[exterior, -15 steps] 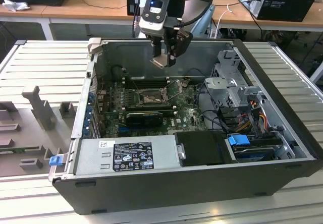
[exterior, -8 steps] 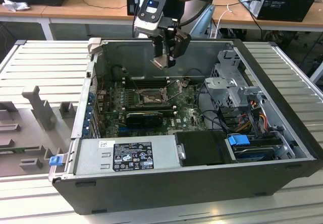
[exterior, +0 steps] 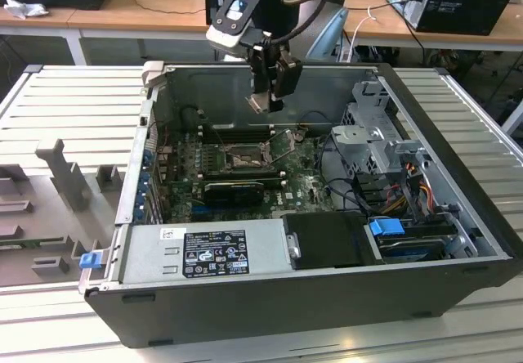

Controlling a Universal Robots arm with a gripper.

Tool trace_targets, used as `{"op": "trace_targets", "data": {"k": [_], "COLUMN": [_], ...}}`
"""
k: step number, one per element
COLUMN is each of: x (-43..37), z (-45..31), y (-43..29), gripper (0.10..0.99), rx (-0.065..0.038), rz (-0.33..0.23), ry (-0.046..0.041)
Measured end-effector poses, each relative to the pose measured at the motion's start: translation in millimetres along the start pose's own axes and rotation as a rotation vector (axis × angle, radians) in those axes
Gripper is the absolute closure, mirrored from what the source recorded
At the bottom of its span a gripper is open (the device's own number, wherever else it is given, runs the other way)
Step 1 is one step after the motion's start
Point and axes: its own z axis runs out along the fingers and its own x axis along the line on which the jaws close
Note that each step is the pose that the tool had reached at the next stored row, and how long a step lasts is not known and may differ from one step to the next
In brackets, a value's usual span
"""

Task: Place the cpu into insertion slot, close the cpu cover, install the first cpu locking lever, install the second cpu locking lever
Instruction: 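Place the cpu into insertion slot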

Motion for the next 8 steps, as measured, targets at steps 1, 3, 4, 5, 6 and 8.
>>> {"op": "trace_targets", "data": {"k": [1,3,4,5,6,8], "x": [0.0,0.0,0.0,0.0,0.0,0.0], "z": [0.4,0.9,1.2,1.5,1.6,2.5], "y": [0.0,-0.1,-0.1,-0.1,-0.2,-0.2], "gripper": [0.561,0.561,0.561,0.561,0.561,0.561], "rx": [-0.001,-0.001,-0.002,-0.002,-0.002,-0.003], "rz": [0.033,0.073,0.101,0.122,0.137,0.198], "ry": [-0.0027,-0.0062,-0.0087,-0.0105,-0.0117,-0.017]}}
